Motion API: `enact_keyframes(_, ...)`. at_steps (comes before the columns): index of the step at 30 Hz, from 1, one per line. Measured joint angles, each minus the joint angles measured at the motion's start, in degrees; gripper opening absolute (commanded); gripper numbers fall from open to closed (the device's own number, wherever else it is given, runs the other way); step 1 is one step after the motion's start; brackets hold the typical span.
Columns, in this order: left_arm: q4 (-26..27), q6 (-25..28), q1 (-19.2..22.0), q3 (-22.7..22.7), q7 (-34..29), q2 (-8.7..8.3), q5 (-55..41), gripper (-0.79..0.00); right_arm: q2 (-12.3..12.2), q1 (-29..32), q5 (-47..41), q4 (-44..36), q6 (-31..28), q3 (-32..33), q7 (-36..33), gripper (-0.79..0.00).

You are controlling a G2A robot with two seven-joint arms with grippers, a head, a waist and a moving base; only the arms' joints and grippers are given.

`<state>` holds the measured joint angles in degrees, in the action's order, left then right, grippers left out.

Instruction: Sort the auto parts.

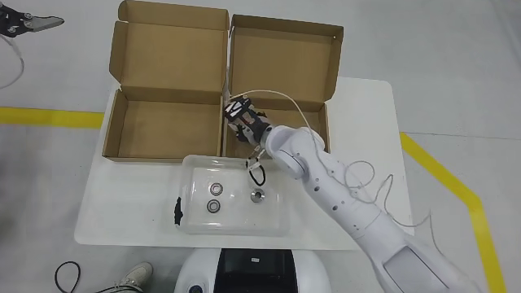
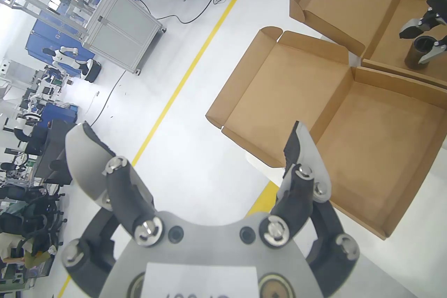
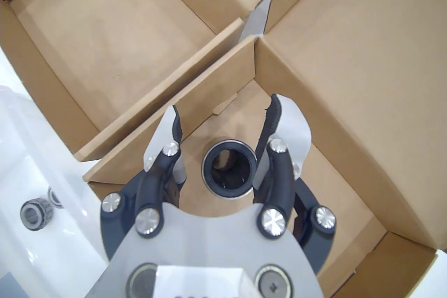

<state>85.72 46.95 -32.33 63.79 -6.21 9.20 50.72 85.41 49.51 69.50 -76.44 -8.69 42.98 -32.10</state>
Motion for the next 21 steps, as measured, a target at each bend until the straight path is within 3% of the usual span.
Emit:
enact_keyframes(9,0.0,0.0,0.0,0.0,0.0,0.0,0.0,0.0,-3.0,7.7,3.0,-17.2,-11.1,4.3,-5.6,-0.28)
enact_keyframes(21,0.0,0.0,0.0,0.0,0.0,0.0,0.0,0.0,-6.1,17.5,6.6,-29.4,-23.3,7.2,-10.5,-0.256)
